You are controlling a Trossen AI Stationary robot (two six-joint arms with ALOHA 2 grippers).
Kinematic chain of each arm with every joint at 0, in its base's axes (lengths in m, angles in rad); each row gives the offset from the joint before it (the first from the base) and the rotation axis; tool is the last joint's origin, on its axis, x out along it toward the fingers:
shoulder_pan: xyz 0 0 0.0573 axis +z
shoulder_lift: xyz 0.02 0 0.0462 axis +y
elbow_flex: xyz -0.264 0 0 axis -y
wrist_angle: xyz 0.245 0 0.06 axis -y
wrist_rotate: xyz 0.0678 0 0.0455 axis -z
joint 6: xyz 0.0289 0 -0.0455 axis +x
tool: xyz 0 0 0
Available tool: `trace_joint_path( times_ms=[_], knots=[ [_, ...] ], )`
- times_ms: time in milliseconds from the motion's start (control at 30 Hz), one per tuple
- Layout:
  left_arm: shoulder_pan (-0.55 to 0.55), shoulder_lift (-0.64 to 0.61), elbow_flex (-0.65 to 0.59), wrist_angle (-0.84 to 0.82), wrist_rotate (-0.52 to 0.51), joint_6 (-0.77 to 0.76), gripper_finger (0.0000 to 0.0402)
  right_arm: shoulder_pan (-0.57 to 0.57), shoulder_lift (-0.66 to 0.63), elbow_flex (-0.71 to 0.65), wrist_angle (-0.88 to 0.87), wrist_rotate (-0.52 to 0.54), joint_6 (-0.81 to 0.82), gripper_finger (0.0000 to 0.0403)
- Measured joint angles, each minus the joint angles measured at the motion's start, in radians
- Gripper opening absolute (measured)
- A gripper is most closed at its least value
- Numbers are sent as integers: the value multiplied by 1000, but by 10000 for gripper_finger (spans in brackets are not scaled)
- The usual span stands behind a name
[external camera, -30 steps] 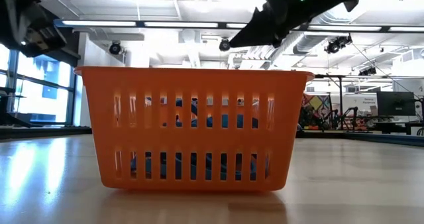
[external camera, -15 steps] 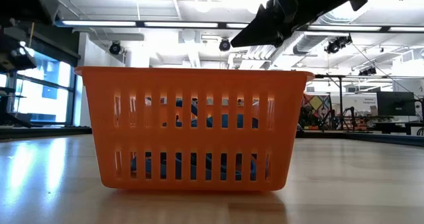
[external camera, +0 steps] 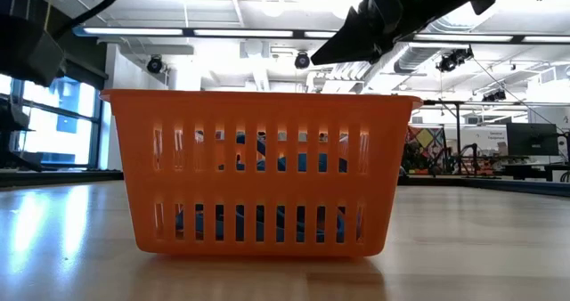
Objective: Sort rubber bands into baskets
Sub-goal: Put the orange rubber band into the yellow bin
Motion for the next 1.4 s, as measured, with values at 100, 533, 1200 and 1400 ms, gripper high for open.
trace_joint_path(
  times_ms=[100, 533, 1200, 1400],
  knots=[
    [0, 22, 0, 8, -1, 0, 103, 0, 0, 0, -5, 0, -1, 0],
    [16, 54, 11, -16, -6, 30, 6, 0, 0, 1, -14, 0, -3, 0],
    [399, -10, 278, -158, -10, 435, 0, 12, 1, 1, -43, 0, 4, 0],
    [549, -7, 357, -158, -38, 585, 0, 25, 1, 1, -54, 41, -3, 0]
  ],
)
